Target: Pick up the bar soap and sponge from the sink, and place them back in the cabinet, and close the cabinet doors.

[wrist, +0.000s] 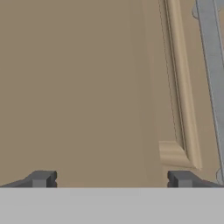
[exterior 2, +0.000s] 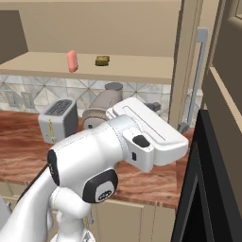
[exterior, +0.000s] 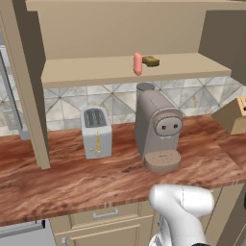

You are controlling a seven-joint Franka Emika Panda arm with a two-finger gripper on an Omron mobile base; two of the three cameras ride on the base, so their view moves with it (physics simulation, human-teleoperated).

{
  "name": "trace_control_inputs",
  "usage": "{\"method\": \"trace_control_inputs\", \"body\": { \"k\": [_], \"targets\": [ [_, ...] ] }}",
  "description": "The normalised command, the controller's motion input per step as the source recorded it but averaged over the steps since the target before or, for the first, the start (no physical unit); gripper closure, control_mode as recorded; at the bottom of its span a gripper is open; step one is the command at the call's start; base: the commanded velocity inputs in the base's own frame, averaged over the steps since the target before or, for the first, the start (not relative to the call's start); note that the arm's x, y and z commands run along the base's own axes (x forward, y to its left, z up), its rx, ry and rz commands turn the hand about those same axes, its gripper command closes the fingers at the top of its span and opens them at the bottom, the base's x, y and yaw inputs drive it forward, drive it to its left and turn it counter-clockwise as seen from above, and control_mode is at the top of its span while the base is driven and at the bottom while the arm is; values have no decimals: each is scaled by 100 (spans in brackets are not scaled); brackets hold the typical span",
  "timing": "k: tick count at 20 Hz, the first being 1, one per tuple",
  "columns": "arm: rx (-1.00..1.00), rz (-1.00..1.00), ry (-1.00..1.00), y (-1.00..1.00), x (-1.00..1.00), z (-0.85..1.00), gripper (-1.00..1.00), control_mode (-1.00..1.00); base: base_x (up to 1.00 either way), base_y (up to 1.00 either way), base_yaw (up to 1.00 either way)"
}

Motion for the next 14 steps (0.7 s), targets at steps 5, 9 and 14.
{"method": "trace_control_inputs", "body": {
  "k": [5, 9, 14],
  "targets": [
    [0, 10, 0, 19, 28, -12, -100, -100, 0, 0, 0],
    [0, 11, 0, 16, 32, -10, -100, -100, 0, 0, 0],
    [0, 14, 0, 23, 30, -14, -100, -100, 0, 0, 0]
  ]
}}
